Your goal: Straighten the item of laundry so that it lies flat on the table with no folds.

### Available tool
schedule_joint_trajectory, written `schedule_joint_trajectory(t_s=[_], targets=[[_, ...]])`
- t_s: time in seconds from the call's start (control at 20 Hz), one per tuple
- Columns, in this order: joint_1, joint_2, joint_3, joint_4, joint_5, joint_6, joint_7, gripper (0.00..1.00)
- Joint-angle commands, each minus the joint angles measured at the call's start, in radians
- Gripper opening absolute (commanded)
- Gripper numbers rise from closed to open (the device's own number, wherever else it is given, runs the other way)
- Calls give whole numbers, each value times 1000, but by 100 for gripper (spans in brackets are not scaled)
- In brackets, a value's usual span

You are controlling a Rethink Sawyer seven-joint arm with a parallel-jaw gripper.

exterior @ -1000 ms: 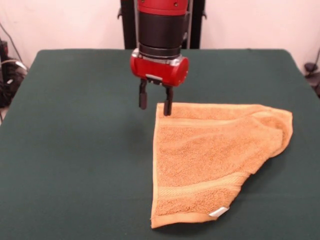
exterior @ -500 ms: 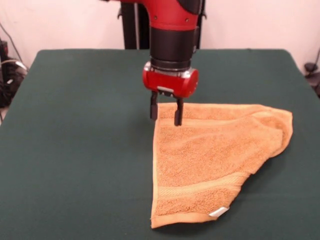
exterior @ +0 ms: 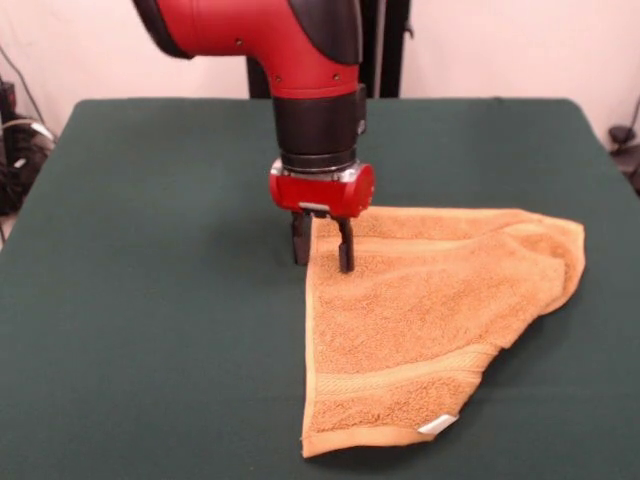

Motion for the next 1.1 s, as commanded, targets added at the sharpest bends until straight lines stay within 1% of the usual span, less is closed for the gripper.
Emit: schedule_joint_trajectory(t_s=[0.05, 0.5, 0.55, 0.7, 0.8, 1.1], targets=[[-29, 182, 175, -70, -83, -4, -23, 100], [-24, 173, 174, -82, -119, 2, 14, 100], [-9, 168, 156, -81, -112, -9, 30, 0], [32, 155, 108, -88, -100, -31, 54, 0], [43, 152, 95, -91, -96, -36, 60, 0], [47, 150, 92, -93, -94, -35, 62, 0]])
